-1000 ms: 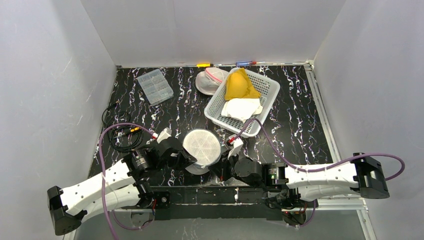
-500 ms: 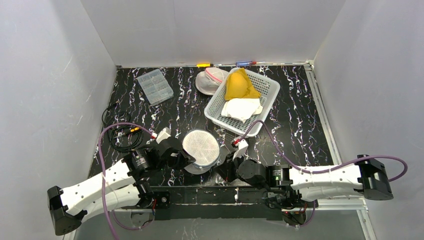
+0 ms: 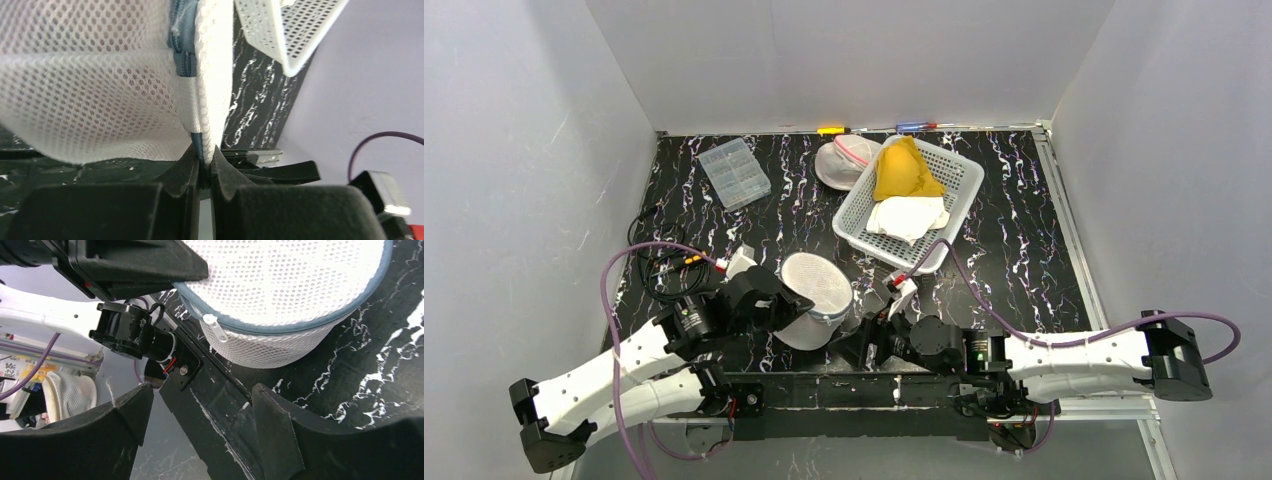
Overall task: Unzip the laundry bag and remove the bra
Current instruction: Unzip the laundry bag at the center of the board.
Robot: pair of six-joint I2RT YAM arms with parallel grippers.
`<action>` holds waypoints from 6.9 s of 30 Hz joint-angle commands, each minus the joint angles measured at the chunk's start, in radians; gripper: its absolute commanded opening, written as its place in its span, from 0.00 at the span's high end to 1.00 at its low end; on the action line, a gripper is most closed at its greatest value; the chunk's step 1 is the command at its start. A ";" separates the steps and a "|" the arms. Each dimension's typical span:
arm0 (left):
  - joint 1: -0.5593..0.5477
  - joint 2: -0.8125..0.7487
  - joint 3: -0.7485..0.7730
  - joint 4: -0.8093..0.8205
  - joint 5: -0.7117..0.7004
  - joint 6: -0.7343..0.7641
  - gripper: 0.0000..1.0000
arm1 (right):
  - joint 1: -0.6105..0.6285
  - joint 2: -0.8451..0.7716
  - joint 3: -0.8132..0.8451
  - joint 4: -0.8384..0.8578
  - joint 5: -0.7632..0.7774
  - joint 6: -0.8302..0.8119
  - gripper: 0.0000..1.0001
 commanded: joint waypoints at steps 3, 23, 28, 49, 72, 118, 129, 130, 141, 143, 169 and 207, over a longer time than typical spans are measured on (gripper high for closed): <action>-0.004 -0.017 0.099 -0.012 -0.068 -0.019 1.00 | -0.013 0.019 0.059 0.150 -0.026 -0.006 0.28; -0.004 -0.071 0.087 0.034 -0.078 -0.022 1.00 | -0.194 0.137 0.047 0.405 -0.229 0.193 0.32; -0.003 -0.082 0.089 0.034 -0.093 -0.019 1.00 | -0.203 0.156 0.046 0.422 -0.247 0.219 0.32; -0.004 -0.086 0.080 0.042 -0.097 -0.019 1.00 | -0.228 0.189 0.039 0.481 -0.266 0.246 0.57; -0.004 -0.101 0.058 0.043 -0.096 -0.031 1.00 | -0.228 0.165 0.022 0.458 -0.238 0.233 0.81; 0.179 0.279 -0.006 0.389 0.336 0.391 0.79 | -0.197 -0.133 0.008 -0.285 0.023 -0.121 0.99; 0.173 0.052 -0.022 0.039 0.317 0.341 0.22 | -0.175 -0.049 0.001 -0.167 -0.020 -0.089 0.99; 0.169 0.030 -0.038 0.037 0.326 0.312 0.22 | -0.172 -0.039 0.003 -0.156 -0.023 -0.088 0.99; 0.035 0.154 0.028 0.101 0.227 0.171 0.24 | -0.135 0.067 0.061 -0.088 -0.032 -0.108 0.99; 0.035 0.183 0.025 0.138 0.221 0.159 0.27 | -0.128 0.067 0.066 -0.088 -0.026 -0.109 0.99; 0.034 0.256 0.017 0.138 0.084 0.134 1.00 | -0.097 -0.036 0.058 -0.249 0.082 -0.086 0.99; 0.153 0.153 -0.004 0.146 0.277 0.415 0.40 | -0.097 0.001 0.054 -0.186 0.044 -0.106 0.99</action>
